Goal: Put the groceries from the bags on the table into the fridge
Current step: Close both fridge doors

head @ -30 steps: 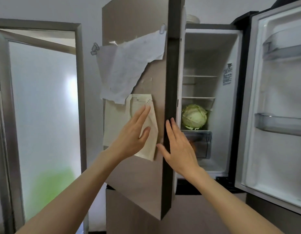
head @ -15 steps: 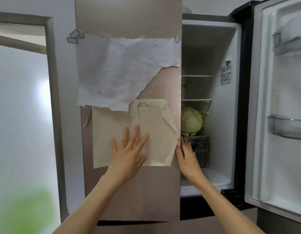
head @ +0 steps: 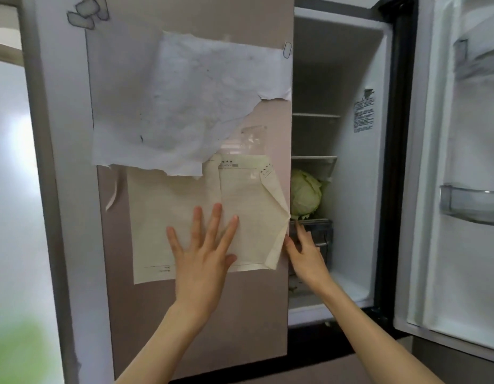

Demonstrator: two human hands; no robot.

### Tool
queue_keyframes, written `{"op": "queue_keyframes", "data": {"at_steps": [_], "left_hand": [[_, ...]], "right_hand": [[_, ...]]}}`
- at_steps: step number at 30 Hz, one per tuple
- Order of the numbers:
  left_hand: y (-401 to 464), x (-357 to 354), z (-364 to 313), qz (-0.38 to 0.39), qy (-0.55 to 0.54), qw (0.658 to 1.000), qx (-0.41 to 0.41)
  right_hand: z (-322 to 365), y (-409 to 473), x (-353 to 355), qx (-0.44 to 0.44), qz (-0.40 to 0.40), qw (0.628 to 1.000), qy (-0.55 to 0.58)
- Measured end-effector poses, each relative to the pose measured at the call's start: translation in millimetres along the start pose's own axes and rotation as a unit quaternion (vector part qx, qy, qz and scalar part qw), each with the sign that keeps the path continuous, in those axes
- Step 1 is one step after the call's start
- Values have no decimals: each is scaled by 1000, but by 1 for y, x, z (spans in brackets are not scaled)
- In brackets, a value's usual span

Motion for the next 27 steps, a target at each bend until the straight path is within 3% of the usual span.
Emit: {"op": "queue_keyframes", "data": {"at_steps": [4,10,16,21,24,27], "left_hand": [[-1,7,-3,4,2,1000,4],[4,23,-42,-13,-62,998,25],[28,37,-146,-21,-175,980,-88],[49,51,-251,27,-252,953,-166],[67,64,-310,40,-272,943,-188],[80,75,-361,23,-274,939,-207]], "right_hand": [[5,-12,5,-6,-15,999,-35],[-12,-40,56,54,-22,993,-100],[-16,-71,170,126,-126,960,-216],[-32,-102,283,213,-240,889,-328],[-47,-109,341,179,-263,868,-381],[-62,-111,373,138,-225,875,-406]]}}
Point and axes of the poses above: each hand's wrist, its own y-axis towards the middle knuckle, its own x-axis out of the back of the hand, z = x × y, the point moved 1 cm from there along y, towards the middle knuckle, and after that the axes turned 2 degrees about z, right-handed, at the moved point
